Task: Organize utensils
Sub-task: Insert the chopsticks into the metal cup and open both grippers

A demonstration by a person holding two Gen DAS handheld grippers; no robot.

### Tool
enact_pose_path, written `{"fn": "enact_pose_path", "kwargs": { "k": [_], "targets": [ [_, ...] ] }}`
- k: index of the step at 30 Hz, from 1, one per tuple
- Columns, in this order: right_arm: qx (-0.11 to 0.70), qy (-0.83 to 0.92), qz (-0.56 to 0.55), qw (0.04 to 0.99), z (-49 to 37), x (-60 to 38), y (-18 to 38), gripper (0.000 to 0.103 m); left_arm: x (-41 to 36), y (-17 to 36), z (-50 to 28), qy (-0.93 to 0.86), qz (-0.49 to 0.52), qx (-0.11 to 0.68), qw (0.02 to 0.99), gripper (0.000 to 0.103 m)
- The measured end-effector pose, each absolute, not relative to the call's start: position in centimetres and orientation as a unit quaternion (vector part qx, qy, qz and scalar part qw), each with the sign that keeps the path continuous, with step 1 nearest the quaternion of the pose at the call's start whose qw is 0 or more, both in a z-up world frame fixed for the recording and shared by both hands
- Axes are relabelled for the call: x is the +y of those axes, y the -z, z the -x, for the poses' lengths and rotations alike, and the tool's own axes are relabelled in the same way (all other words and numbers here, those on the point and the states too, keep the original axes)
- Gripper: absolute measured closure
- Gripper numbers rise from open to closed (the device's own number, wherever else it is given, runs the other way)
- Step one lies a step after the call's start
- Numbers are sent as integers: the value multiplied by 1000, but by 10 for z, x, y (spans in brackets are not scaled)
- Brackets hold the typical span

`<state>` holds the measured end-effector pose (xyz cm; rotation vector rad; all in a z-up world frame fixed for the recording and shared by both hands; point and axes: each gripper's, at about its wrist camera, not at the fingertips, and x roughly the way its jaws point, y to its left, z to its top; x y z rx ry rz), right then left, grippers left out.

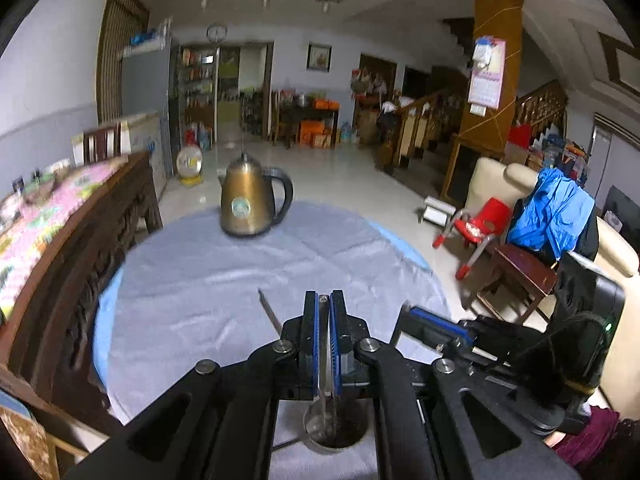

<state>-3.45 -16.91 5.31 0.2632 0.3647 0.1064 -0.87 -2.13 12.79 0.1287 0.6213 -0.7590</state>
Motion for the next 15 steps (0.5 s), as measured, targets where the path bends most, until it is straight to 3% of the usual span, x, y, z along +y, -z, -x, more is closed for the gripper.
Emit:
{"fn": "enact_pose_path", "kwargs": {
  "k": [5,7,9,11,13,15],
  "targets": [
    [201,-52,-152,966,30,-181,-46,96,-24,-109,5,345,-71,330,876,98],
    [200,-48,-158,966,30,-185,-45,96,-23,-106,9,335,-77,329,880,93],
    [198,-46,-166,965,35,-188,-44,93,-20,-106,13,324,-81,320,886,70],
    [195,-42,-179,963,37,-193,-44,88,-17,-107,18,311,-78,310,895,58],
    [193,-36,-195,961,39,-200,-41,87,-14,-109,24,303,-71,300,902,52],
    [193,-31,-205,959,41,-204,-37,87,-10,-110,30,289,-64,289,910,40]
  ]
}}
